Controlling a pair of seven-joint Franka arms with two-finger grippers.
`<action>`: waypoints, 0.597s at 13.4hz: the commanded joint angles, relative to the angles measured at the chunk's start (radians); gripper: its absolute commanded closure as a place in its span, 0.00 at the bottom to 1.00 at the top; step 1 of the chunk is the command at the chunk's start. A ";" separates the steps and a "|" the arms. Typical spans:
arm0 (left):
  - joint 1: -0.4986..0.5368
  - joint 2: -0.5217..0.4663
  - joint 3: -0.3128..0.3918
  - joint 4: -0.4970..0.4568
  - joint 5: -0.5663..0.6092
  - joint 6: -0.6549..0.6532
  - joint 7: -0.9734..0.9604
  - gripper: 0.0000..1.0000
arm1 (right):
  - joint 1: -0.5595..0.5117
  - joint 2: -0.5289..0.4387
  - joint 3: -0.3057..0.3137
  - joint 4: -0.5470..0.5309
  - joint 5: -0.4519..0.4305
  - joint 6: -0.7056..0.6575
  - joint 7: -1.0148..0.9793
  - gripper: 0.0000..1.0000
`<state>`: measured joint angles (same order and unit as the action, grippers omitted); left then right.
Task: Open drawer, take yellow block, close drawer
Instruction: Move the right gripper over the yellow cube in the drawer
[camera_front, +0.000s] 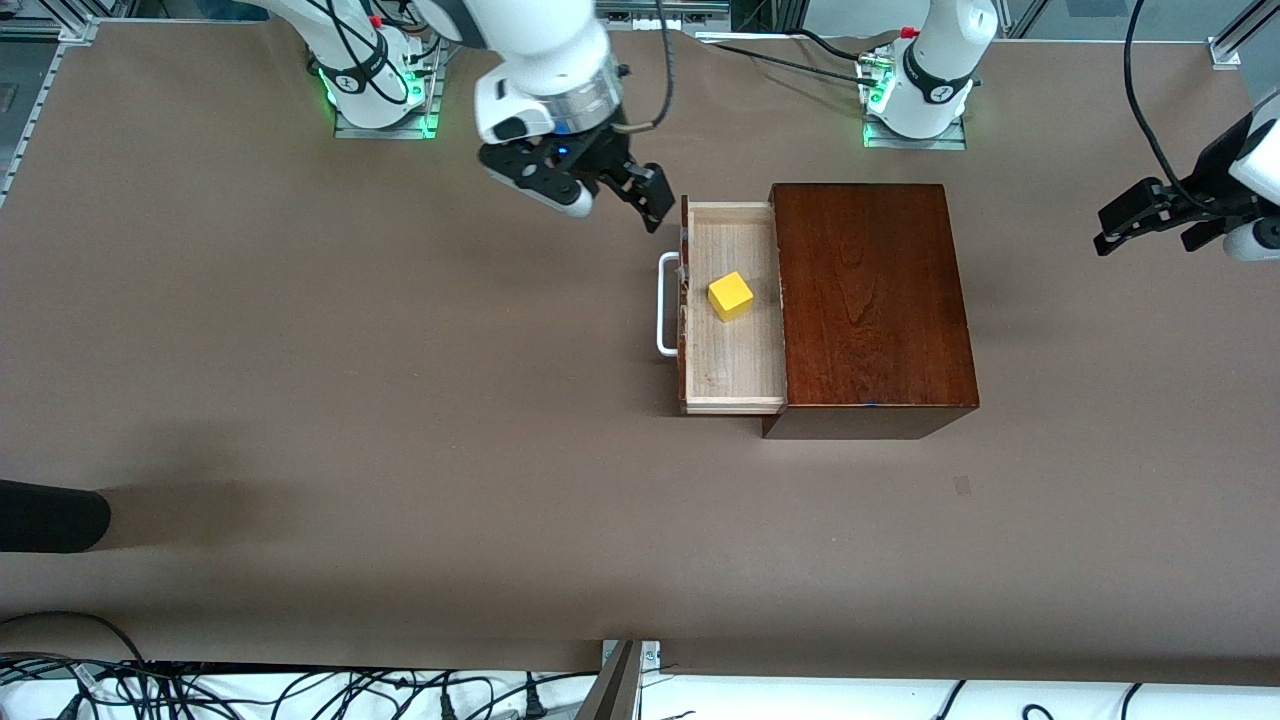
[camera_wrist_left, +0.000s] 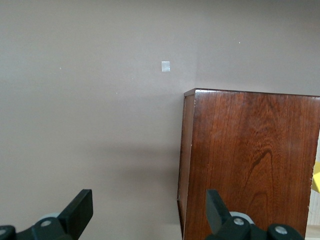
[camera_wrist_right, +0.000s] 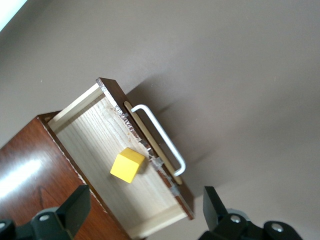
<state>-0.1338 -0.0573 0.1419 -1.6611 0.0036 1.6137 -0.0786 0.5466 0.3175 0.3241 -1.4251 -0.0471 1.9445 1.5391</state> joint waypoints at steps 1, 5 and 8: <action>0.010 0.010 -0.004 0.026 -0.016 -0.008 0.020 0.00 | 0.074 0.122 -0.007 0.132 -0.078 -0.010 0.258 0.00; 0.023 0.008 -0.004 0.026 -0.016 -0.008 0.022 0.00 | 0.117 0.248 -0.008 0.241 -0.085 -0.022 0.551 0.00; 0.023 0.011 -0.004 0.026 -0.016 -0.008 0.022 0.00 | 0.131 0.293 -0.007 0.255 -0.083 0.008 0.639 0.00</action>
<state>-0.1226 -0.0568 0.1419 -1.6572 0.0036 1.6136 -0.0785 0.6548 0.5647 0.3228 -1.2303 -0.1139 1.9509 2.1061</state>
